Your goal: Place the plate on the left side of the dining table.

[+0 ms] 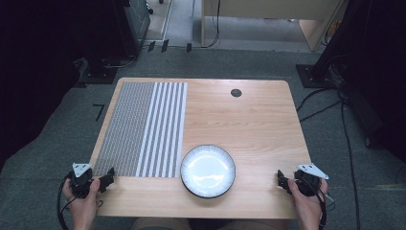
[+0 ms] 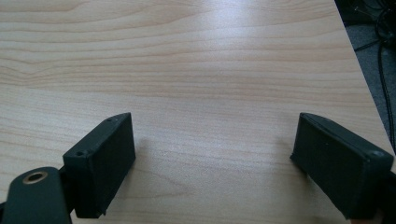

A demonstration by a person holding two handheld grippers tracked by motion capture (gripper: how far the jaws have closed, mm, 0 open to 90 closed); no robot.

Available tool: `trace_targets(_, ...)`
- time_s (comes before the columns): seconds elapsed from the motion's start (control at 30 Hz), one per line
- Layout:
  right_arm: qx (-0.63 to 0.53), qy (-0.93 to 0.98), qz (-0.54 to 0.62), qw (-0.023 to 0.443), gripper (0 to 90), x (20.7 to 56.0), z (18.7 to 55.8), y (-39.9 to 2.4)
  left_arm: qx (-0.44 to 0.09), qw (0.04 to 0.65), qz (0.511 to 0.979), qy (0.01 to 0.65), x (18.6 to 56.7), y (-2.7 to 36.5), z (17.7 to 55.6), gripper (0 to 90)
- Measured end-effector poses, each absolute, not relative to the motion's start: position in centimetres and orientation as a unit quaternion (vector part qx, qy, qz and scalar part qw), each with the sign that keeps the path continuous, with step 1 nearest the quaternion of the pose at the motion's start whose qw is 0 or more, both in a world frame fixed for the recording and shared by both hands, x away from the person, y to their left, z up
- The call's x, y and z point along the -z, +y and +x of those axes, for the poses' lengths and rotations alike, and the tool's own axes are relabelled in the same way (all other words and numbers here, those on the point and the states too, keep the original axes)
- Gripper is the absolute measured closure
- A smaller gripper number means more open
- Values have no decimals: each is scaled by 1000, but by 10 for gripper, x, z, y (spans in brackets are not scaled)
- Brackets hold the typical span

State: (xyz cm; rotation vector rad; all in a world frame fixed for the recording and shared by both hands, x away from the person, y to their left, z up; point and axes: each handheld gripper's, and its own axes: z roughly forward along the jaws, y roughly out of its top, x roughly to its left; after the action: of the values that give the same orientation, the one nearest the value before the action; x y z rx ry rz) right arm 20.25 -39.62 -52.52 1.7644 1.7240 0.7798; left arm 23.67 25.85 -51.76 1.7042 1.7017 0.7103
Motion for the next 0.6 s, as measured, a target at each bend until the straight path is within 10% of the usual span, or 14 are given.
trace_targets(0.6, -297, 621, 666, 288, 151, 518, 198, -391, -312, 325, 624, 639, 503, 250, 230, 129)
